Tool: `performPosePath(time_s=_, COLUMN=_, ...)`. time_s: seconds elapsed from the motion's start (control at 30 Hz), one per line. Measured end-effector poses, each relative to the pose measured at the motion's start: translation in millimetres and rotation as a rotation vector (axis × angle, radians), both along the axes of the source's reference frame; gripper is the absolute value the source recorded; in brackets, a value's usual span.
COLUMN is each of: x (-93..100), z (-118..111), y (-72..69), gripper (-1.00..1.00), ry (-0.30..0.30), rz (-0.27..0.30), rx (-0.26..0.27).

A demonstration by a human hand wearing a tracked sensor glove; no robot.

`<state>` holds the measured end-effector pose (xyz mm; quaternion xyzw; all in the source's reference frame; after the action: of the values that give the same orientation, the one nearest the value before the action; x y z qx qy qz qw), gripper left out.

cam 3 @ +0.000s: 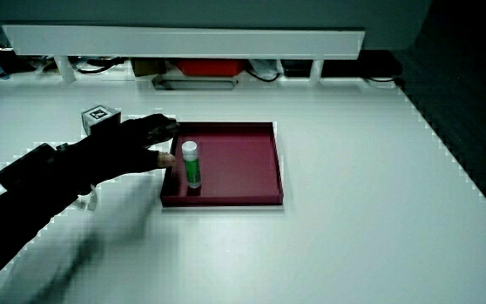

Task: Pick glue stick

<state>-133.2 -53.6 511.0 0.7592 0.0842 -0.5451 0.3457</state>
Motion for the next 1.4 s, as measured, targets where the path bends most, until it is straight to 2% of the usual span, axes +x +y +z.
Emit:
performPosePath(time_s=0.1, x=7.7, z=-1, y=0.6, gripper=0.0, ry=-0.011, rz=-0.001, rx=-0.021)
performPosePath(time_s=0.27, x=18.0, z=6, y=-1.4, gripper=0.0, ry=0.013, rz=0.011, rx=0.004)
performPosePath(time_s=0.47, x=24.2, z=12, y=-0.3, gripper=0.0, ry=0.0, rz=0.018, rx=0.03)
performPosePath(time_s=0.6, x=25.0, z=10, y=1.0, gripper=0.14, ry=-0.017, rz=-0.012, rx=0.054)
performPosePath(time_s=0.67, x=26.3, z=9, y=2.0, gripper=0.21, ry=-0.043, rz=-0.033, rx=0.094)
performPosePath(time_s=0.87, x=23.7, z=7, y=5.6, gripper=0.41, ry=-0.087, rz=-0.129, rx=0.123)
performPosePath(time_s=0.93, x=24.7, z=9, y=5.6, gripper=0.48, ry=-0.114, rz=-0.136, rx=0.132)
performPosePath(time_s=0.97, x=24.9, z=11, y=5.6, gripper=0.52, ry=-0.109, rz=-0.138, rx=0.146)
performPosePath(time_s=1.03, x=25.3, z=10, y=7.3, gripper=0.59, ry=-0.103, rz=-0.162, rx=0.143)
performPosePath(time_s=1.1, x=24.5, z=8, y=7.8, gripper=0.66, ry=-0.118, rz=-0.175, rx=0.152)
performPosePath(time_s=1.13, x=24.5, z=8, y=7.9, gripper=0.69, ry=-0.102, rz=-0.18, rx=0.154)
performPosePath(time_s=1.17, x=24.2, z=9, y=8.1, gripper=0.72, ry=-0.123, rz=-0.177, rx=0.148)
performPosePath(time_s=1.2, x=24.2, z=10, y=7.9, gripper=0.76, ry=-0.107, rz=-0.181, rx=0.155)
performPosePath(time_s=1.23, x=23.8, z=9, y=8.3, gripper=0.79, ry=-0.117, rz=-0.182, rx=0.139)
performPosePath(time_s=1.33, x=23.2, z=10, y=8.5, gripper=0.9, ry=-0.105, rz=-0.186, rx=0.133)
performPosePath(time_s=1.4, x=22.2, z=11, y=8.6, gripper=0.97, ry=-0.094, rz=-0.192, rx=0.144)
